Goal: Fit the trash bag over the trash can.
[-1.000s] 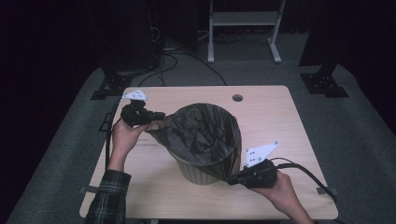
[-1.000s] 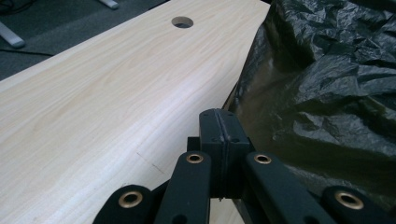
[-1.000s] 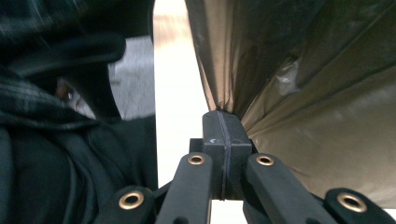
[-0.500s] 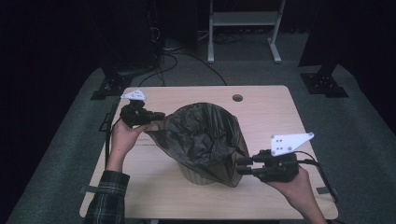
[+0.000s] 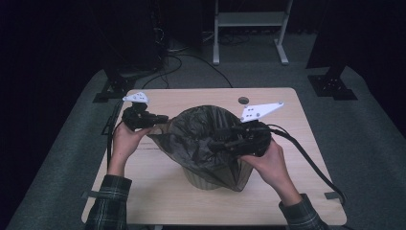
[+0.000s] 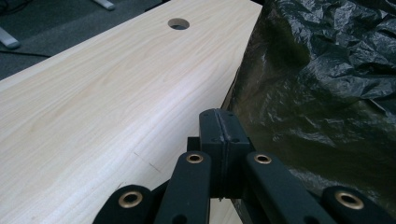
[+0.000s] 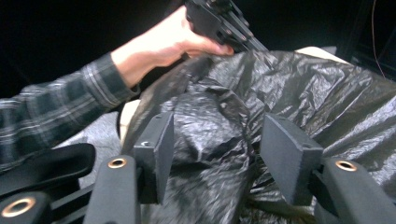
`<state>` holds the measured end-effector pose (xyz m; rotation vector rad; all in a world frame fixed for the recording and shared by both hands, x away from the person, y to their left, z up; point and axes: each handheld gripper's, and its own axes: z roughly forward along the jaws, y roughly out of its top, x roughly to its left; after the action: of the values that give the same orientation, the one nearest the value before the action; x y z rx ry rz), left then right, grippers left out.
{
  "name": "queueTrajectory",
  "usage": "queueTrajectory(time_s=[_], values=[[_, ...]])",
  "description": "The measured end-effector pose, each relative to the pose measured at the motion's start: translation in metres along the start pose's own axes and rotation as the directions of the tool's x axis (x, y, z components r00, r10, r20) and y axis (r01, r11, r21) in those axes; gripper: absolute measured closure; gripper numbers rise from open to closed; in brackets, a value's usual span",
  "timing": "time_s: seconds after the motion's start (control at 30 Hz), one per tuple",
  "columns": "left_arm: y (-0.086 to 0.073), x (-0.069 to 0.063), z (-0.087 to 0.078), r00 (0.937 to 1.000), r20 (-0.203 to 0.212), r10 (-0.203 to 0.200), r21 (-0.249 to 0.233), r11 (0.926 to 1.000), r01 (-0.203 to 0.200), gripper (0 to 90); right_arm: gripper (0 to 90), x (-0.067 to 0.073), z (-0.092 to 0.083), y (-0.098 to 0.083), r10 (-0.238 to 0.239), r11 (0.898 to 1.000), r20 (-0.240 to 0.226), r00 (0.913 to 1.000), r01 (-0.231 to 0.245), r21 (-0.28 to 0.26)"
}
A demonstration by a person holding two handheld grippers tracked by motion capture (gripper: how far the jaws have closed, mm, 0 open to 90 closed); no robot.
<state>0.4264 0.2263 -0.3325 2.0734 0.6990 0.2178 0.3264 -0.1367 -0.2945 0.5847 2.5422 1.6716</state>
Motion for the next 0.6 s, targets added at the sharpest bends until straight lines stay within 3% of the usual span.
queueTrajectory(time_s=[0.17,0.2,0.23,0.37,0.6], values=[[0.0,0.0,0.001,1.0,0.009,0.002,0.01,0.9999,-0.002,90.0,78.3,0.002,0.008,-0.001,-0.011,0.999,-0.022,0.9997,0.011,0.044],[0.0,0.0,0.001,1.0,0.009,0.002,0.01,0.9999,-0.002,90.0,78.3,0.002,0.008,-0.001,-0.011,0.999,-0.022,0.9997,0.011,0.044],[0.0,-0.001,0.002,0.9999,0.01,0.004,0.013,0.9999,-0.004,90.0,88.6,0.003,0.009,-0.001,-0.021,0.998,-0.036,0.9991,0.023,0.053],[0.001,-0.001,0.003,0.9999,0.01,0.004,0.014,0.9999,-0.004,90.0,89.3,0.008,0.009,-0.001,-0.036,0.998,-0.047,0.9982,0.038,0.042],[0.001,-0.002,0.004,0.9999,0.013,0.004,0.018,0.9998,-0.004,90.0,89.2,0.037,0.008,-0.006,-0.092,0.996,-0.088,0.9919,0.091,-0.015]])
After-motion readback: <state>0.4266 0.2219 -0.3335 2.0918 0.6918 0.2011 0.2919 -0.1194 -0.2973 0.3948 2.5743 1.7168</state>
